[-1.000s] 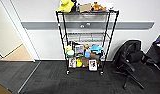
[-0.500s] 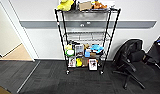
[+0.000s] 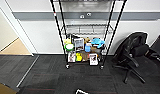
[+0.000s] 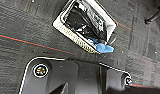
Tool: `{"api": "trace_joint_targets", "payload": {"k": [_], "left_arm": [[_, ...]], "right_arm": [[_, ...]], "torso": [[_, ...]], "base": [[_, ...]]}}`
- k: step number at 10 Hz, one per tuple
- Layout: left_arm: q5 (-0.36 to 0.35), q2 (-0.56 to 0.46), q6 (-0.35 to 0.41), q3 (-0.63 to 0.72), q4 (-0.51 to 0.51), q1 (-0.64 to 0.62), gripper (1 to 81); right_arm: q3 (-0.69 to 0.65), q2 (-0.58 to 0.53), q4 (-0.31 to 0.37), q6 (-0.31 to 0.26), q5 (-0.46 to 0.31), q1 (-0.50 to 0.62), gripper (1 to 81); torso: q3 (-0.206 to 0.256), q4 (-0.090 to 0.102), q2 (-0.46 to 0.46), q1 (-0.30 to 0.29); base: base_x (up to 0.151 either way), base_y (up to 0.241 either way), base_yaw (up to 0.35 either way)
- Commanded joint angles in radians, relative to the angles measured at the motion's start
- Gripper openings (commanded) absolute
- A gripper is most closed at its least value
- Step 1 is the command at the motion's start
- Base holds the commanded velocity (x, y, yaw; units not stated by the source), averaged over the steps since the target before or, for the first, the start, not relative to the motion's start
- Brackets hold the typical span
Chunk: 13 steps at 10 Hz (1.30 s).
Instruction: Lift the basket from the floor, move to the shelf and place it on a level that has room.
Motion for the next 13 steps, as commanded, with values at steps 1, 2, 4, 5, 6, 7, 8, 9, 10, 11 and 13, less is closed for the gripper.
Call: {"api": "trace_joint_targets", "payload": {"k": [1,2,4,5,6,7,8,9,10,11,13], "left_arm": [[0.18,-0.059,0.001,-0.03,-0.014,-0.139,81.1],[0.205,-0.054,0.002,-0.04,-0.005,-0.17,81.1],[0.269,-0.03,0.002,-0.066,0.023,-0.222,81.1],[0.301,-0.009,0.002,-0.093,0.026,-0.247,81.1],[0.306,0.015,0.002,-0.131,0.026,-0.264,81.1],[0.314,0.039,0.004,-0.167,0.026,-0.27,81.1],[0.314,0.055,0.004,-0.19,0.026,-0.27,81.1],[0.314,0.058,0.004,-0.193,0.022,-0.27,81.1],[0.314,0.055,0.004,-0.191,0.014,-0.27,81.1],[0.314,0.055,0.004,-0.191,0.012,-0.27,81.1],[0.312,0.056,0.002,-0.193,0.011,-0.273,81.1]], "right_arm": [[0.015,-0.009,-0.01,-0.014,-0.055,0.048,81.1],[0.01,-0.012,-0.011,-0.015,-0.056,0.048,81.1],[0.009,-0.019,-0.011,-0.014,-0.059,0.051,81.1],[0.007,-0.02,-0.011,-0.014,-0.059,0.052,81.1],[0.006,-0.019,-0.011,-0.015,-0.059,0.052,81.1],[0.006,-0.017,-0.01,-0.014,-0.059,0.057,81.1],[0.006,-0.016,-0.01,-0.014,-0.059,0.058,81.1],[0.004,-0.011,-0.013,-0.015,-0.059,0.057,81.1],[0.001,-0.005,-0.011,-0.015,-0.059,0.059,81.1],[-0.005,-0.002,-0.008,-0.015,-0.059,0.06,81.1],[-0.001,0.0,-0.004,-0.008,-0.061,0.074,81.1]], "torso": [[0.002,0.0,-0.097,0.063],[-0.018,0.0,-0.121,0.079],[-0.033,0.0,-0.178,0.114],[-0.034,0.0,-0.212,0.137],[-0.035,0.0,-0.248,0.159],[-0.035,-0.073,-0.283,0.181],[-0.035,-0.096,-0.313,0.2],[-0.035,-0.019,-0.34,0.217],[-0.035,-0.041,-0.364,0.233],[-0.035,-0.057,-0.388,0.248],[-0.131,-0.062,-0.449,0.286]], "base": [[0.0,0.0,0.0],[0.0,0.0,0.0],[0.0,0.0,0.0],[0.0,0.0,0.0],[0.0,0.0,0.0],[0.0,0.0,0.0],[0.0,0.0,0.0],[0.0,0.0,0.0],[0.0,0.0,0.0],[0.0,0.0,0.0],[0.0,0.0,0.0]]}}
